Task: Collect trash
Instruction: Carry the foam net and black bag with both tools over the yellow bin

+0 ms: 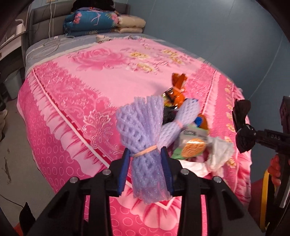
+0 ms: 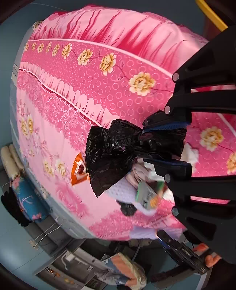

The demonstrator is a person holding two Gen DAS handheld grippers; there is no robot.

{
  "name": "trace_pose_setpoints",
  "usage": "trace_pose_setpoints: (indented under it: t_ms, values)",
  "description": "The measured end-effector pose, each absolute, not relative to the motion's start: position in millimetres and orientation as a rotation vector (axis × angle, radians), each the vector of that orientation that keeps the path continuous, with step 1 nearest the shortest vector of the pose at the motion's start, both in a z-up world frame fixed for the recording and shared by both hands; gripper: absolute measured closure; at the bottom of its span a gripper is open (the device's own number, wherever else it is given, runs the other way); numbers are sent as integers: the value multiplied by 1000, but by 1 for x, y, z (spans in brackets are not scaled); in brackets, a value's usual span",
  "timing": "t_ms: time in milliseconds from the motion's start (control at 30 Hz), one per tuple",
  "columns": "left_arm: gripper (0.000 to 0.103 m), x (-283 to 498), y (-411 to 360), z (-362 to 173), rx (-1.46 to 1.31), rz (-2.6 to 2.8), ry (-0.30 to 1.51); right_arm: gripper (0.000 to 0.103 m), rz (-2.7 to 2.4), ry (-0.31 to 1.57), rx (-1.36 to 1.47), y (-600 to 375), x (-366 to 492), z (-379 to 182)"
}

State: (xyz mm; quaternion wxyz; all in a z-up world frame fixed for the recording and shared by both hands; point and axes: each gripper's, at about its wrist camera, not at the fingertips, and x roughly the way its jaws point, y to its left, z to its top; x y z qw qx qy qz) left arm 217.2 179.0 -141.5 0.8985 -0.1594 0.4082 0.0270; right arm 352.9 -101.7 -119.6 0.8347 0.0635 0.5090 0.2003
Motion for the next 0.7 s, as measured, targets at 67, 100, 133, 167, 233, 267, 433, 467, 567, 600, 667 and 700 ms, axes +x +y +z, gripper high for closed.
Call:
trace_pose_setpoints:
  t_ms: [67, 100, 133, 167, 233, 267, 433, 467, 567, 600, 667, 700]
  values:
    - [70, 213, 170, -129, -317, 34, 829, 76, 456, 1061, 163, -112, 331, -106]
    - [70, 212, 166, -125, -313, 25, 830, 77, 469, 1059, 177, -115, 324, -102]
    - [70, 209, 160, -121, -311, 9, 835, 76, 489, 1061, 200, -120, 314, -97]
    - [70, 206, 154, -117, -317, -10, 842, 77, 507, 1065, 225, -125, 303, -94]
    - [70, 200, 141, -112, -328, -54, 867, 76, 530, 1075, 256, -131, 283, -89]
    - [70, 197, 138, -111, -327, -65, 872, 76, 545, 1080, 280, -137, 273, -86]
    - [70, 176, 107, -89, -320, -156, 827, 76, 592, 1026, 381, -169, 233, -69]
    - [70, 170, 99, -82, -305, -165, 806, 76, 595, 1000, 395, -178, 223, -63]
    - [70, 159, 80, -61, -284, -204, 756, 76, 592, 927, 407, -197, 203, -45]
    - [70, 156, 75, -57, -282, -217, 746, 76, 592, 911, 410, -202, 198, -40]
    - [70, 150, 60, -43, -265, -238, 719, 76, 582, 871, 425, -216, 187, -28]
    - [70, 147, 55, -38, -257, -245, 706, 76, 574, 853, 434, -222, 183, -24]
